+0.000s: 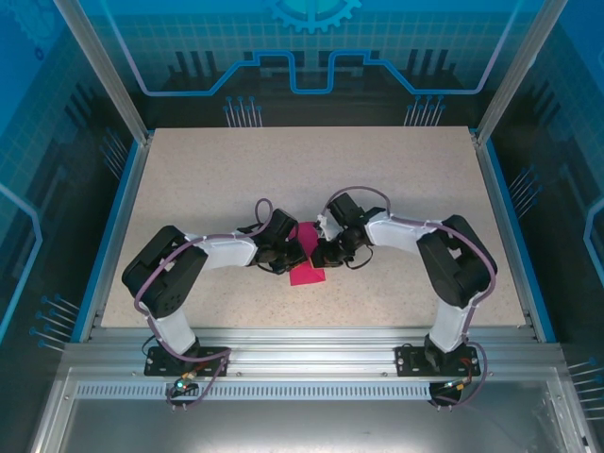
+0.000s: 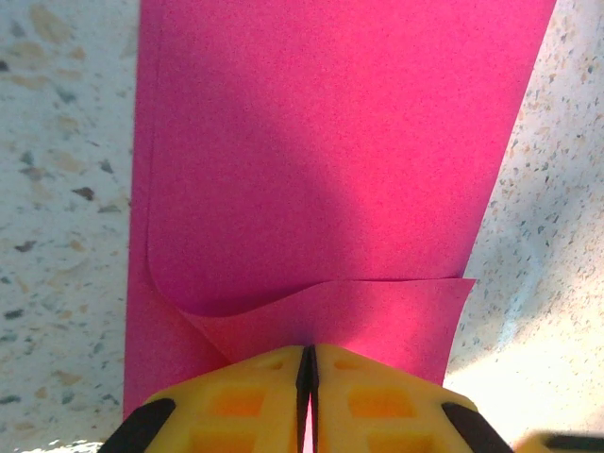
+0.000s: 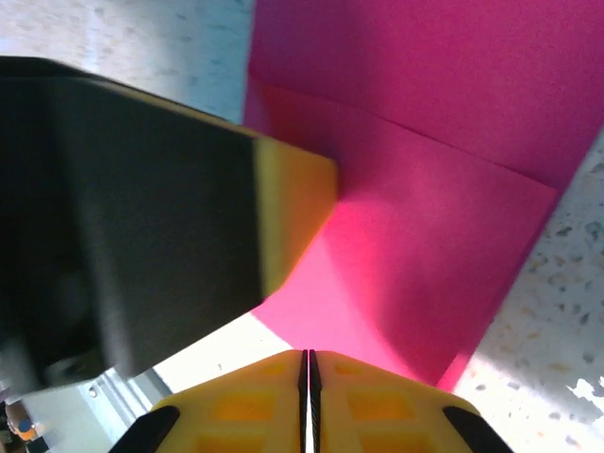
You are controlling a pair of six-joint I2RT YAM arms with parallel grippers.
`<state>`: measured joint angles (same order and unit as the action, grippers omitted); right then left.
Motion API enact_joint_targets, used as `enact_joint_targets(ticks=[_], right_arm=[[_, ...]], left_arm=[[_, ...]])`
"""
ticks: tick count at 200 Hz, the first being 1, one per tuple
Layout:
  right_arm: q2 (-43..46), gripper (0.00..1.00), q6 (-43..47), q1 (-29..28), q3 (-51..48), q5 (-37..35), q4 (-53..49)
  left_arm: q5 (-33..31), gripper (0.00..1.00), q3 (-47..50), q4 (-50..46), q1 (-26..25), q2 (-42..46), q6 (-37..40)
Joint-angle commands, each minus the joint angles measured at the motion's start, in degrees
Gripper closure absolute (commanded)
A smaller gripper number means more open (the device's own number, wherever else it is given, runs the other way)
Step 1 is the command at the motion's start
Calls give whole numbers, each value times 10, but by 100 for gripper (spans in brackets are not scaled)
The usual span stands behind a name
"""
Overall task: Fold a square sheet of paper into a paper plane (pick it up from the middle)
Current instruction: Fold the triangle a second time at the center of the table.
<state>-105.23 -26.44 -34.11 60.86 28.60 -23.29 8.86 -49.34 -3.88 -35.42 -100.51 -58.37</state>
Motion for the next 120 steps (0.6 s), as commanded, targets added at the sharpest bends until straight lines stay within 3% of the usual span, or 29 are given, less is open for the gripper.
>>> enact_joint_targets(ticks=[1, 47, 120], right_arm=[[-37, 89, -14, -2, 8, -10, -26], [-40, 89, -9, 8, -39, -35, -39], [-25, 90, 8, 28, -94, -12, -20]], left_arm=[[-8, 87, 7, -27, -5, -26, 11], [-10, 87, 7, -31, -5, -23, 15], [-17, 85, 6, -31, 13, -18, 25]])
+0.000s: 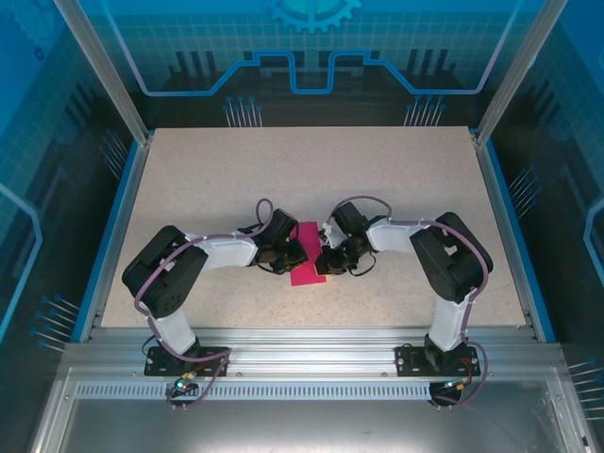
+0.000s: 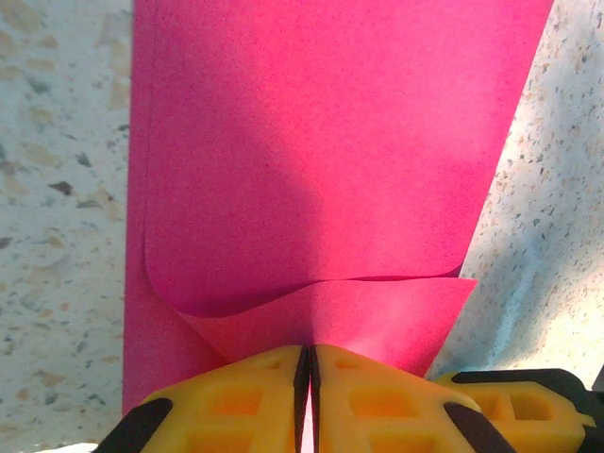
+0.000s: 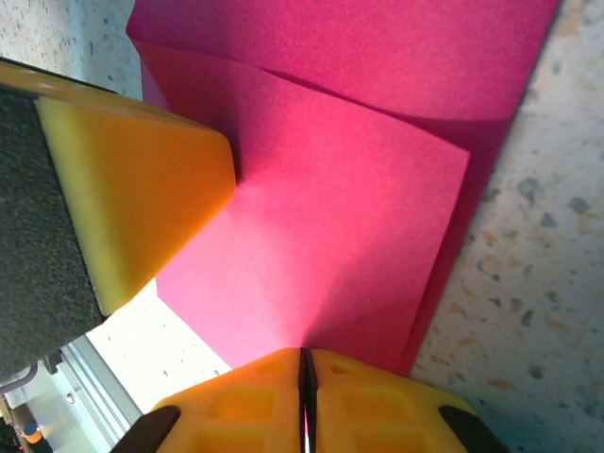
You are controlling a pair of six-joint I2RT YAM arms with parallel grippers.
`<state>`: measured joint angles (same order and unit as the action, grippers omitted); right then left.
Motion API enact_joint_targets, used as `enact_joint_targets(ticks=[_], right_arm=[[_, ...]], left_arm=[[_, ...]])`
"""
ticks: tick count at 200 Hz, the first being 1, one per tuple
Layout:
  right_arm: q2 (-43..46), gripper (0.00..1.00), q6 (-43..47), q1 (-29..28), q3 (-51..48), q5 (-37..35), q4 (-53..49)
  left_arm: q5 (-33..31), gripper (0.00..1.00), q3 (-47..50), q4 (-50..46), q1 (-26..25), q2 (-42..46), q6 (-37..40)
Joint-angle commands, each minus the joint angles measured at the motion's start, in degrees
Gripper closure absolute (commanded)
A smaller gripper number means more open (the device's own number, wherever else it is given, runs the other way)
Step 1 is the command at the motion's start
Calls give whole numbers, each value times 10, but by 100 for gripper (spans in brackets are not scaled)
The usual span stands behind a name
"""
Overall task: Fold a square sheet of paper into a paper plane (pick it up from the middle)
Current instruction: Fold the triangle a second time at the center of the table.
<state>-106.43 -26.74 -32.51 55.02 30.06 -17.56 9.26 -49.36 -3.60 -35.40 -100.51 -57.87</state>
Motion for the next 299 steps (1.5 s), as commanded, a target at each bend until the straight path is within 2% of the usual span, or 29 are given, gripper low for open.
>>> enact_joint_targets(ticks=[1, 77, 140, 206, 235, 257, 299], right_arm=[[-13, 90, 12, 12, -36, -26, -77], [-24, 91, 12, 15, -41, -20, -63], [-22, 91, 14, 15, -40, -12, -64], [-19, 91, 10, 14, -38, -10, -64], [-19, 91, 7, 14, -33, -10, -64], [-18, 91, 6, 13, -30, -10, -63], [-22, 91, -1, 13, -26, -7, -54]], left_arm=[[-21, 85, 6, -33, 13, -18, 20], [-47, 83, 18, -29, 56, -2, 41], [-60, 82, 15, -55, 100, -3, 67], [-67, 80, -25, -111, 115, 37, 97], [-22, 78, -25, -94, 110, 70, 91], [13, 78, -31, -74, 87, 80, 90], [97, 81, -36, -8, 48, 31, 67]])
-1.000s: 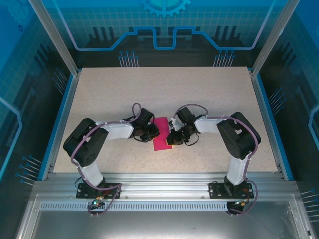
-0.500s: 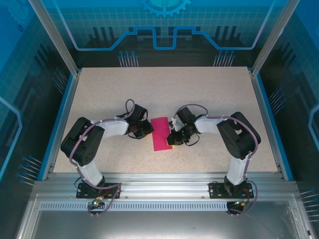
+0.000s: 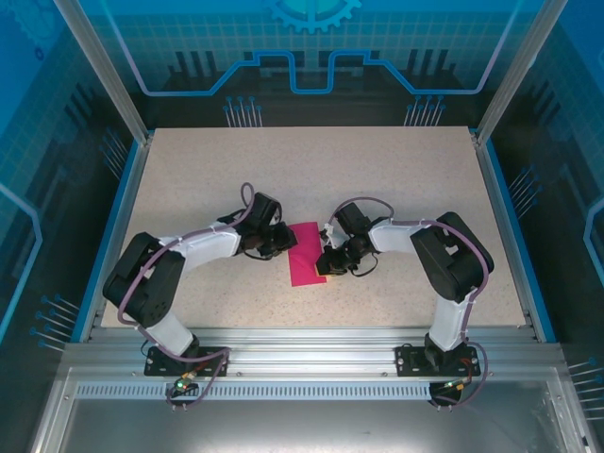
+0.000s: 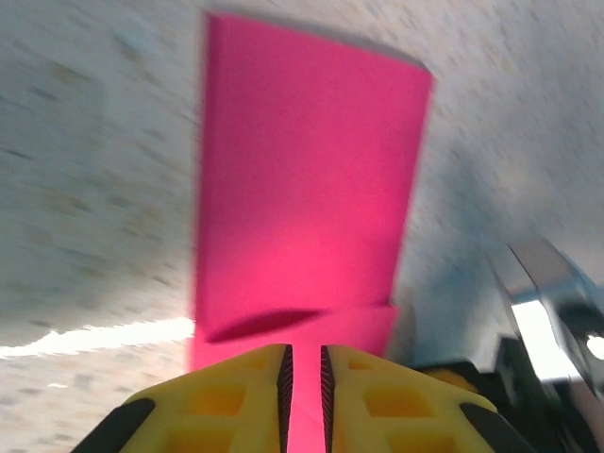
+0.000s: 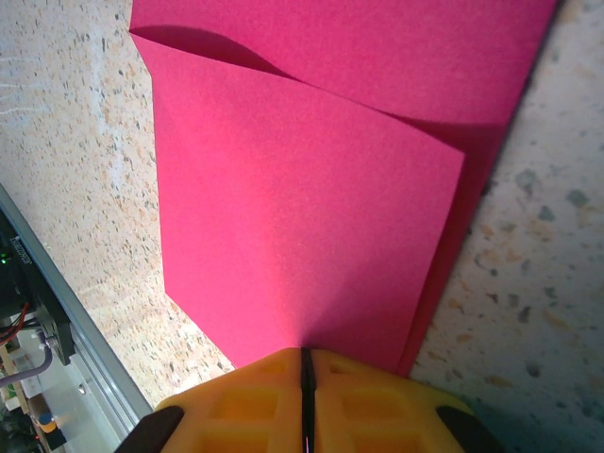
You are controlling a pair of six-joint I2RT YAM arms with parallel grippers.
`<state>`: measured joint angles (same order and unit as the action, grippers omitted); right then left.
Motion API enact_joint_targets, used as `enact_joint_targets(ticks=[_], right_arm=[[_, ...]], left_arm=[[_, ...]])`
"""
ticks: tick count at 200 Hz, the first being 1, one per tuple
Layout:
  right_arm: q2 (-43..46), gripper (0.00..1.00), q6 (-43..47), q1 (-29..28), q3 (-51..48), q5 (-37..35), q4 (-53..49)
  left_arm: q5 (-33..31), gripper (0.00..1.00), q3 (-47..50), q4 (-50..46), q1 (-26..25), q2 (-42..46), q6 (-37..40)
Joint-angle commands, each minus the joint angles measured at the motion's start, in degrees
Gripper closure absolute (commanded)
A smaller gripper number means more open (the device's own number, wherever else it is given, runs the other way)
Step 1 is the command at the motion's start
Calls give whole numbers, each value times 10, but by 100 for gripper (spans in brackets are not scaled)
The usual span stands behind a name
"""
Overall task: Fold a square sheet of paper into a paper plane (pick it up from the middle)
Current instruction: Fold the triangle a second time at the center of the table.
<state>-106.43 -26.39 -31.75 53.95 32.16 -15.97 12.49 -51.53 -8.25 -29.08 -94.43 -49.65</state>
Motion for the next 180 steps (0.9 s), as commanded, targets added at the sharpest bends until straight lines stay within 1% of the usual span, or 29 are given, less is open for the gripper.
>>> enact_joint_targets(ticks=[1, 15, 41, 70, 102, 138, 180], right_arm=[[-22, 91, -5, 5, -14, -28, -70], [-23, 91, -6, 5, -10, -26, -71], [-22, 91, -8, 5, -3, -29, -75], [-12, 90, -13, 3, 3, -32, -80], [5, 90, -20, -12, 21, -35, -91], [24, 89, -39, -35, 48, -43, -93], [7, 89, -56, -50, 83, -54, -88]], left_arm=[[67, 81, -15, 39, -16, -32, -16], [82, 83, -14, 54, -17, -52, -21], [81, 83, -6, 60, -17, -76, -24], [50, 85, 3, 42, -17, -90, -17], [31, 86, 12, 42, -16, -111, -8], [27, 88, 16, 44, -17, -124, -4], [29, 88, 19, 47, -17, -124, -5]])
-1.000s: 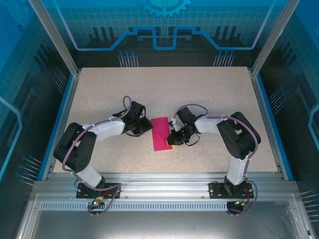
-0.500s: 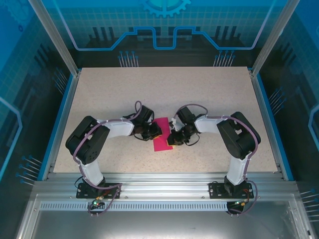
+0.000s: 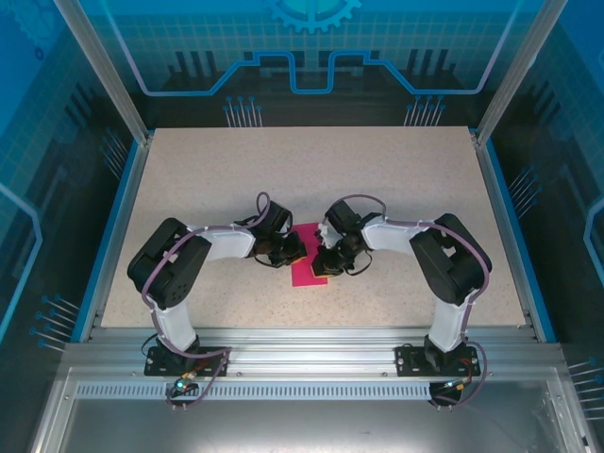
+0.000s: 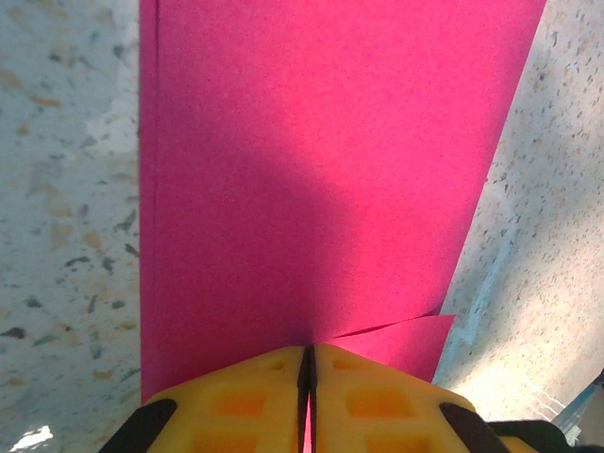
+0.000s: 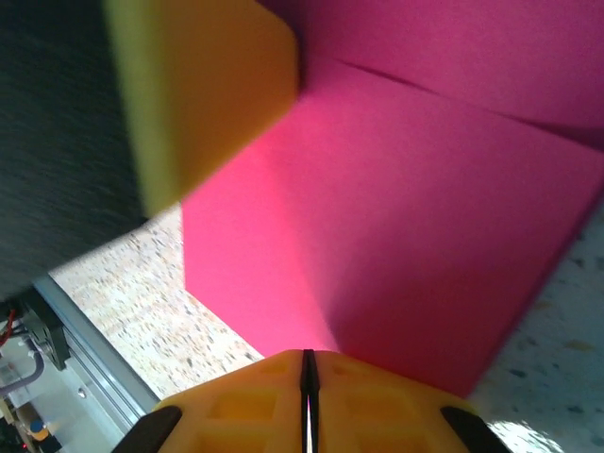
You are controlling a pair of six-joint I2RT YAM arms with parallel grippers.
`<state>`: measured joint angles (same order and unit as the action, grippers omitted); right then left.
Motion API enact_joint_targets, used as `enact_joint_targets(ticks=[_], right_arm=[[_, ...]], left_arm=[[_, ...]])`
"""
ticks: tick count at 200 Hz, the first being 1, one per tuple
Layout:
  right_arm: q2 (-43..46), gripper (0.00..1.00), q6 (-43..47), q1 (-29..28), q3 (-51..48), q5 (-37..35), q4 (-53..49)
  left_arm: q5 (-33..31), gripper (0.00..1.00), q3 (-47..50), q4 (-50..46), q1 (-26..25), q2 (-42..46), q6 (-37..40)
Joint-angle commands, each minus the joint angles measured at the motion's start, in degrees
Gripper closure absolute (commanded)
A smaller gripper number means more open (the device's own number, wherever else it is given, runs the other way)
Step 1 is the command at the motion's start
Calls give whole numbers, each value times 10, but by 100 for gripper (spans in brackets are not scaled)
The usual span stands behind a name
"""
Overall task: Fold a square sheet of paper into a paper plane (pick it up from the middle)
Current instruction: Fold the triangle a second time at the center of the table.
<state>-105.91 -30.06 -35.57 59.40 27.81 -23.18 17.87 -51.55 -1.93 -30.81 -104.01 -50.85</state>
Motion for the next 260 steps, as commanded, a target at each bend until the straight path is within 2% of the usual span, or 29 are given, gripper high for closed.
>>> enact_joint_targets(ticks=[1, 54, 92, 181, 260], right_arm=[[0, 89, -20, -12, 30, -10, -16], [-54, 89, -27, -22, 74, -23, -23], [-81, 88, -18, -20, 67, -34, -44], [-9, 87, -32, 11, -46, 18, 9], [25, 86, -18, 36, -123, 12, -5]], left_arm=[[-25, 87, 19, -16, 1, -27, 7], [-23, 88, 19, -16, 0, -26, 7], [-26, 88, 22, -18, 1, -27, 8], [-53, 91, 33, -39, 0, -38, 12], [-53, 91, 38, -37, 0, -38, 12]])
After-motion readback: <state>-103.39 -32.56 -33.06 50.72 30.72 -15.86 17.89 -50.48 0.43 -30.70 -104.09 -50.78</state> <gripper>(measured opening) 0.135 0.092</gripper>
